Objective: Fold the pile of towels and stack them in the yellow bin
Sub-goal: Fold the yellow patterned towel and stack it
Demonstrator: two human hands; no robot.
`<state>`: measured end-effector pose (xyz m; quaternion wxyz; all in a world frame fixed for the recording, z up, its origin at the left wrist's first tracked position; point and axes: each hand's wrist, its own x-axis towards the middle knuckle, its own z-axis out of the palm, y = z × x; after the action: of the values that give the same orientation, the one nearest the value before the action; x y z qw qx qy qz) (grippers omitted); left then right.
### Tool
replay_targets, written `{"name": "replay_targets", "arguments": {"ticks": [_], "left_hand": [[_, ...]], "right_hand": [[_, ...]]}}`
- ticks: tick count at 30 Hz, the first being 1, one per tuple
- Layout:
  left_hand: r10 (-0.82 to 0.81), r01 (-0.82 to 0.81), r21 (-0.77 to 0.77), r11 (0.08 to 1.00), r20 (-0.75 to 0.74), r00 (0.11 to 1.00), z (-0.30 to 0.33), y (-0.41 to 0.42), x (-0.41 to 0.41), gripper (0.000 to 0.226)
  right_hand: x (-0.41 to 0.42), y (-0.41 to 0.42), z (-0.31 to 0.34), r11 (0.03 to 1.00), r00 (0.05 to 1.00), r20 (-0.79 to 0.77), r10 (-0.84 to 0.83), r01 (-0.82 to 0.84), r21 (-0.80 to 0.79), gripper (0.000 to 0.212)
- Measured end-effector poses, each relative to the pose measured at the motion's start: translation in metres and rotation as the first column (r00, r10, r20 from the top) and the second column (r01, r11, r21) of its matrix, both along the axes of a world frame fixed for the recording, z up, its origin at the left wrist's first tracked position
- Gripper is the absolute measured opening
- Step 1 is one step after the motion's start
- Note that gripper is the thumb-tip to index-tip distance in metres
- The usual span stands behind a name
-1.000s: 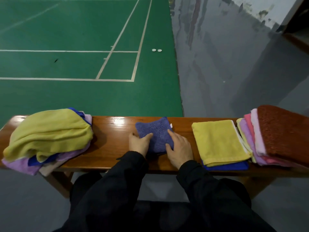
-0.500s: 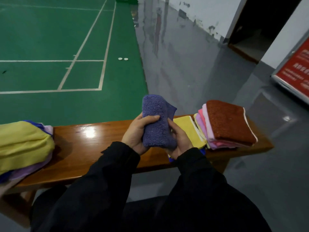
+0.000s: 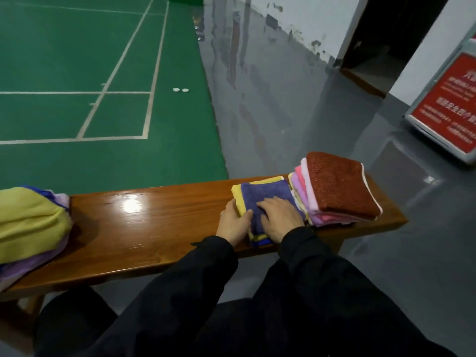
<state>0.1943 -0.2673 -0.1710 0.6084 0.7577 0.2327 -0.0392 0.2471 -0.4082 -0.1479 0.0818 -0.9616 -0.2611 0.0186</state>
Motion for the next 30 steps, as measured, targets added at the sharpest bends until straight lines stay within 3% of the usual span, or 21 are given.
{"name": "replay_targets", "arguments": {"ticks": [4, 8, 10, 13, 15, 17, 20, 23, 25, 30], "left_hand": [[0.092, -0.099, 0.033, 0.995, 0.157, 0.983, 0.024, 0.043, -0.029, 0.044], [0.161, -0.248, 0.261, 0.933, 0.313, 0.936, 0.053, 0.121, -0.082, 0.038], [0.219, -0.387, 0.458, 0.800, 0.378, 0.900, 0.059, 0.174, -0.119, 0.034], [0.336, -0.523, 0.680, 0.514, 0.402, 0.852, 0.058, 0.255, -0.166, 0.037], [0.440, -0.453, 0.787, 0.418, 0.261, 0.859, 0.058, 0.300, -0.182, 0.043], [0.495, -0.307, 0.870, 0.386, 0.085, 0.865, 0.054, 0.333, -0.190, 0.056], [0.463, -0.162, 0.902, 0.399, -0.046, 0.885, 0.046, 0.360, -0.194, 0.058], [0.441, -0.168, 0.933, 0.318, 0.011, 0.898, 0.042, 0.377, -0.193, 0.031], [0.443, -0.190, 0.948, 0.256, 0.059, 0.895, 0.046, 0.381, -0.191, 0.025], [0.376, -0.506, 0.835, 0.217, 0.407, 0.833, 0.107, 0.350, -0.184, 0.017]], "right_hand": [[-0.016, 0.047, 0.016, 0.951, 0.987, 0.137, 0.090, -0.126, 0.283, 0.027], [-0.055, 0.125, 0.047, 0.866, 0.965, 0.083, 0.250, -0.261, 0.425, 0.020], [-0.078, 0.152, 0.055, 0.831, 0.944, 0.068, 0.324, -0.318, 0.456, 0.019], [-0.102, 0.175, 0.055, 0.790, 0.890, 0.050, 0.453, -0.427, 0.439, 0.020], [-0.108, 0.184, 0.051, 0.785, 0.871, 0.038, 0.489, -0.459, 0.416, 0.021], [-0.113, 0.189, 0.050, 0.787, 0.866, 0.024, 0.500, -0.466, 0.404, 0.022], [-0.117, 0.188, 0.049, 0.801, 0.865, -0.002, 0.502, -0.464, 0.379, 0.023], [-0.117, 0.180, 0.047, 0.815, 0.866, -0.032, 0.498, -0.455, 0.358, 0.023], [-0.113, 0.172, 0.045, 0.832, 0.877, -0.047, 0.478, -0.434, 0.346, 0.022], [-0.110, 0.165, 0.055, 0.819, 0.896, -0.089, 0.436, -0.354, 0.452, 0.023]]}}
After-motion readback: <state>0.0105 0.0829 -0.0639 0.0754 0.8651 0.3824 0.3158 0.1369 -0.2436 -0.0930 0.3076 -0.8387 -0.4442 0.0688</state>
